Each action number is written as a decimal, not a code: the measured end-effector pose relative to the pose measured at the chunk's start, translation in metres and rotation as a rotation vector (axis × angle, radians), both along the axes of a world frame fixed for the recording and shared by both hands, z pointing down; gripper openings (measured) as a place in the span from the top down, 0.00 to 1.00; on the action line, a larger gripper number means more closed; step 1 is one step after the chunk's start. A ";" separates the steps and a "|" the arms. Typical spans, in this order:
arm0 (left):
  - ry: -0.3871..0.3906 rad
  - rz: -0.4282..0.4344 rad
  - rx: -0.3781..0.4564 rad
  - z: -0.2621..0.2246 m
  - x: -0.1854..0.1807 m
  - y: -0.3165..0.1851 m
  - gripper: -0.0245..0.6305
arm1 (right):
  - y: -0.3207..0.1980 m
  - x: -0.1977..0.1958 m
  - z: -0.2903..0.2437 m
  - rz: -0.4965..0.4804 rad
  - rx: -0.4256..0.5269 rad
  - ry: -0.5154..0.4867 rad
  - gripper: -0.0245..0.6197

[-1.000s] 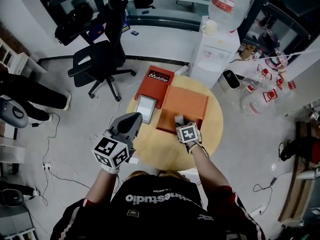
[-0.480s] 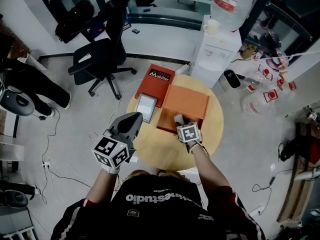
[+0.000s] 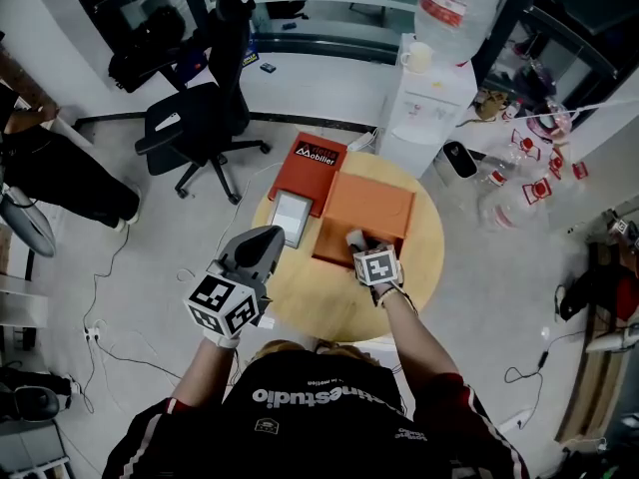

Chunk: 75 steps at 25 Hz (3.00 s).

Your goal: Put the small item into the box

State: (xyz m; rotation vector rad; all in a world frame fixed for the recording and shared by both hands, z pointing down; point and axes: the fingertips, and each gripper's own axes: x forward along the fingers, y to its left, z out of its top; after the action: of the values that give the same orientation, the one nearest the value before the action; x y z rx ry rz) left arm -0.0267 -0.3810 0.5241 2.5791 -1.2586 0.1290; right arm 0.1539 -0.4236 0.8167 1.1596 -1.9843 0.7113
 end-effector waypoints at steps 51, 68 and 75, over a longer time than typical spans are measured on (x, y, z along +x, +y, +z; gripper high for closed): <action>0.061 0.221 0.136 -0.092 -0.025 0.044 0.93 | 0.138 0.061 -0.215 0.448 0.330 -0.062 0.63; 0.095 0.177 0.167 -0.105 -0.085 0.115 0.93 | 0.204 -0.006 -0.352 0.386 0.611 -0.075 0.63; 0.087 0.186 0.191 -0.113 -0.096 0.137 0.93 | 0.238 -0.029 -0.373 0.349 0.666 -0.043 0.63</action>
State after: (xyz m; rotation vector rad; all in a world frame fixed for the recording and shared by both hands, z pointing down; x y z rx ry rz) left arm -0.1229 -0.2440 0.4109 2.8279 -1.0457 -0.0703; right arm 0.1250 -0.1853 0.4436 1.9245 -2.1452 0.2241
